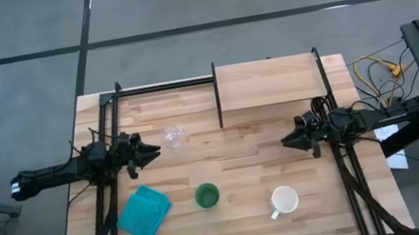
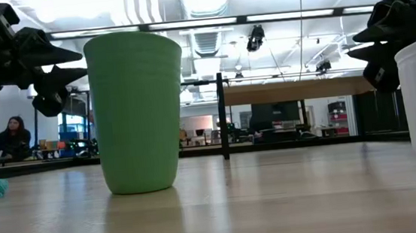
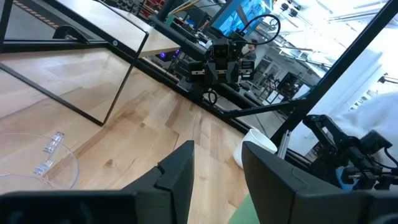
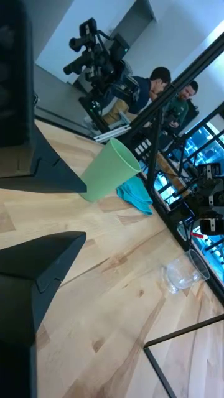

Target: Stack small to large cups/mugs on shelf

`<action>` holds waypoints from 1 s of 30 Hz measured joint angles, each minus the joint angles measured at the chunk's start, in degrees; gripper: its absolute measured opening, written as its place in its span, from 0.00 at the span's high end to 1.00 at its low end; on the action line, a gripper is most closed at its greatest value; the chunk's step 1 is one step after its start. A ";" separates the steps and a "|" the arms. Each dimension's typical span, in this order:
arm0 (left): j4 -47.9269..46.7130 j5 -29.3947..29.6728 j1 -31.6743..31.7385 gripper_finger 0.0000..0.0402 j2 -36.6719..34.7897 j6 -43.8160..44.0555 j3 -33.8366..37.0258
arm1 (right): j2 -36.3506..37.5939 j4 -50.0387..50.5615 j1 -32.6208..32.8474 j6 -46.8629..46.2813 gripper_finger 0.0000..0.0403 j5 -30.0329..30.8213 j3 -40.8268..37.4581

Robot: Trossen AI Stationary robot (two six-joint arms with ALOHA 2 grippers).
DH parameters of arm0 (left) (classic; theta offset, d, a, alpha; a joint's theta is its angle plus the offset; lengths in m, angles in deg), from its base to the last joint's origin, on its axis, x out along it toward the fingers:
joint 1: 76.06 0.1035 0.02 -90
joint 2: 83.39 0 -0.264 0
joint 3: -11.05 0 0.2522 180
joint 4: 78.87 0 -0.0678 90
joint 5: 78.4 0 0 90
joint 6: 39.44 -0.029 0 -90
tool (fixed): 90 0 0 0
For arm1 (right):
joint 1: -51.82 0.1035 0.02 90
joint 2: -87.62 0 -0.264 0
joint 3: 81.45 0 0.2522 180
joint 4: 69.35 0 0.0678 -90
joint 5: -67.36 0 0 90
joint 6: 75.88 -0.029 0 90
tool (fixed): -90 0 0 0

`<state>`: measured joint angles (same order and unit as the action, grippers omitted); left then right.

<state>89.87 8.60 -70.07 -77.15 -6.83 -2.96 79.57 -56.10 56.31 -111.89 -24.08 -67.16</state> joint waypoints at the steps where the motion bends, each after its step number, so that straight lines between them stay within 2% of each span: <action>1: -0.01 0.00 -0.01 0.70 0.00 -0.01 0.00 | 0.00 0.00 0.00 0.00 0.74 0.00 0.00; 18: -0.02 0.08 0.00 0.70 0.00 -0.14 0.00 | 0.01 -0.21 -0.02 -0.21 0.74 0.06 0.00; 25: 0.00 0.61 -0.01 0.70 0.00 -0.19 0.00 | -0.01 -5.28 -0.02 -7.44 0.74 13.22 -0.02; 30: -0.03 1.40 -0.02 0.70 0.07 0.99 0.00 | -0.30 -5.27 -0.02 -7.23 0.74 15.74 -0.02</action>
<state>89.83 10.00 -70.09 -77.08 -5.84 -2.96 79.27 -61.37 56.29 -119.12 -8.34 -67.18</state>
